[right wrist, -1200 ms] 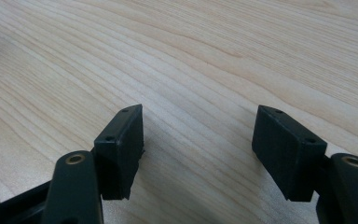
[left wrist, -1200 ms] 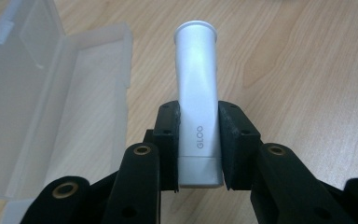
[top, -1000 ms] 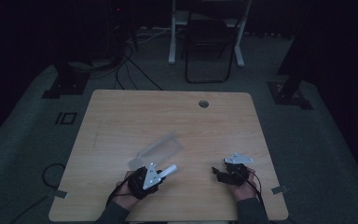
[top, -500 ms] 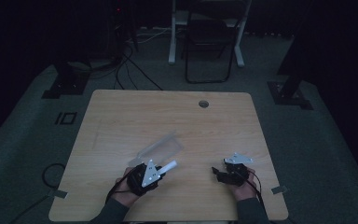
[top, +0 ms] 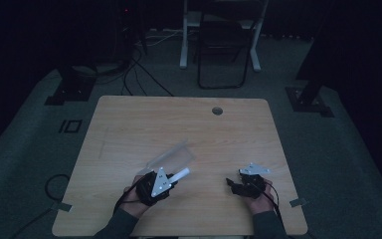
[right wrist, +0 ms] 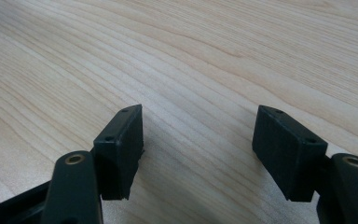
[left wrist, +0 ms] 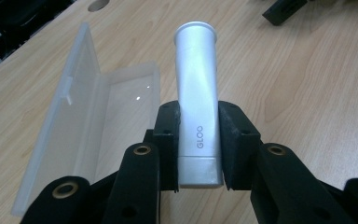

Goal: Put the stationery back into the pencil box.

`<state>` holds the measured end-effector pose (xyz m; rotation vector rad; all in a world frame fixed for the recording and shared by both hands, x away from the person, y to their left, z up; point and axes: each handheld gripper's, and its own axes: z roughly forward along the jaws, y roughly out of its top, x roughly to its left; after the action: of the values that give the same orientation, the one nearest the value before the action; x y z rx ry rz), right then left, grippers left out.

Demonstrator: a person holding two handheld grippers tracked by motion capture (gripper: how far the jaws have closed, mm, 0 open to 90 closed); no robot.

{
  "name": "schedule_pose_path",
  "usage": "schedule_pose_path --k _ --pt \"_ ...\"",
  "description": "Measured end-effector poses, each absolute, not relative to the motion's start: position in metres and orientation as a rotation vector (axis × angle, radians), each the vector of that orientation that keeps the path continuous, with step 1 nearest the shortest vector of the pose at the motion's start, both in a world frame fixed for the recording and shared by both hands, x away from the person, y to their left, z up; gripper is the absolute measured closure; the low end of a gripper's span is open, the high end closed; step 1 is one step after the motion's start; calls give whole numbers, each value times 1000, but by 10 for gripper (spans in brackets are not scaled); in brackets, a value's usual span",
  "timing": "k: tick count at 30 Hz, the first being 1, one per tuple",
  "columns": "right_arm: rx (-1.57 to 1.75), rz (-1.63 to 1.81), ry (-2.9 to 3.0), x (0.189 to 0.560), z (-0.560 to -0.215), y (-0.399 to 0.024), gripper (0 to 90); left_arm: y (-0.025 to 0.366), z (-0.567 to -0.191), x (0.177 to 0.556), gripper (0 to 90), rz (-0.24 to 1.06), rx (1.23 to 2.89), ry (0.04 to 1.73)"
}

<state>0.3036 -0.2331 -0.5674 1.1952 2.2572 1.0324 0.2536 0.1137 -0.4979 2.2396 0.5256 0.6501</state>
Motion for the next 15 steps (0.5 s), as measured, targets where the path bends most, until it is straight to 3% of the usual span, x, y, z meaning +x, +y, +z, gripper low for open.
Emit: schedule_pose_path --k 15 --pt "1195 1033 2257 304 -567 -233 336 117 -497 263 711 677 2204 570"
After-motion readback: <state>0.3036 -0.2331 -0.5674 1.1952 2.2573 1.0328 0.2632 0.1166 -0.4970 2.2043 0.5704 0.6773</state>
